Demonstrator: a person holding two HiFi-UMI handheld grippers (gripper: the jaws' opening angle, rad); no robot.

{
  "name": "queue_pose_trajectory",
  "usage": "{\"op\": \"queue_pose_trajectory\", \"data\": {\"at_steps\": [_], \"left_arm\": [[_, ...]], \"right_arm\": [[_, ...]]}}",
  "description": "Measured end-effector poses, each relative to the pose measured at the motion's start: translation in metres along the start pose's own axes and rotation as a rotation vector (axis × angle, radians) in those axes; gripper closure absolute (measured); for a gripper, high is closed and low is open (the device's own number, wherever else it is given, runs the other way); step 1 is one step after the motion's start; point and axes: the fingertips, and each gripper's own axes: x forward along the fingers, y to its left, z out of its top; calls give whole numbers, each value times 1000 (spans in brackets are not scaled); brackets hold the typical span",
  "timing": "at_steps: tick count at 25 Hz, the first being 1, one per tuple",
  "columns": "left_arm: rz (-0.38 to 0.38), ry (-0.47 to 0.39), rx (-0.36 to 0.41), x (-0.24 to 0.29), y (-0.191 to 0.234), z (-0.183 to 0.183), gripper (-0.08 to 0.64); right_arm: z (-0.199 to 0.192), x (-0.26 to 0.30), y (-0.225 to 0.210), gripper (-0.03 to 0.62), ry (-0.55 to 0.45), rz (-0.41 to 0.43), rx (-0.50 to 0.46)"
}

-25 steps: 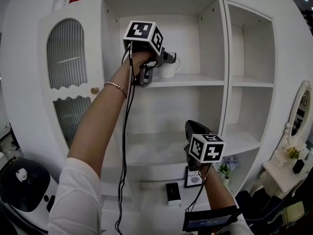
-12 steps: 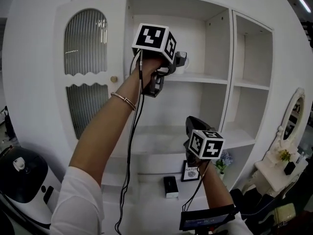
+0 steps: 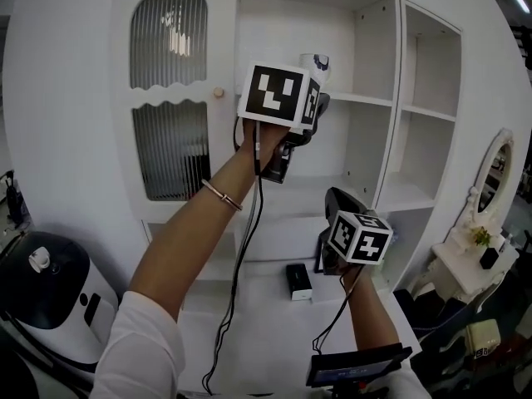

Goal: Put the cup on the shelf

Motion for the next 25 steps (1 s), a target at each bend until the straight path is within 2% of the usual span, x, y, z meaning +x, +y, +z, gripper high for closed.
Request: {"op": "queue_pose_trajectory", "data": {"at_steps": [4,10,16,20,22,25], "left_arm": [[-16,-3,-35,-26,-13,-29,219],[-15,-24,-45,-71,-19,-72,282],[11,-33,-135,-107,-20,-135,374],[3,-6,-185,-123,-30,-185,438],[1,9,-189,-129,-33,-207,480],[-6,8,-147,-139,-42,-233,540]], "right_arm": [[-11,-29,8,571,5,-33,21],[-29,-65,31,571,33,-60,21],[-61,-91,50,571,73,-73,24],[-86,-111,53,571,88,-93,32],[-93,-118,54,571,87,-99,31],[-97,-124,55,571,71,-107,7]]}}
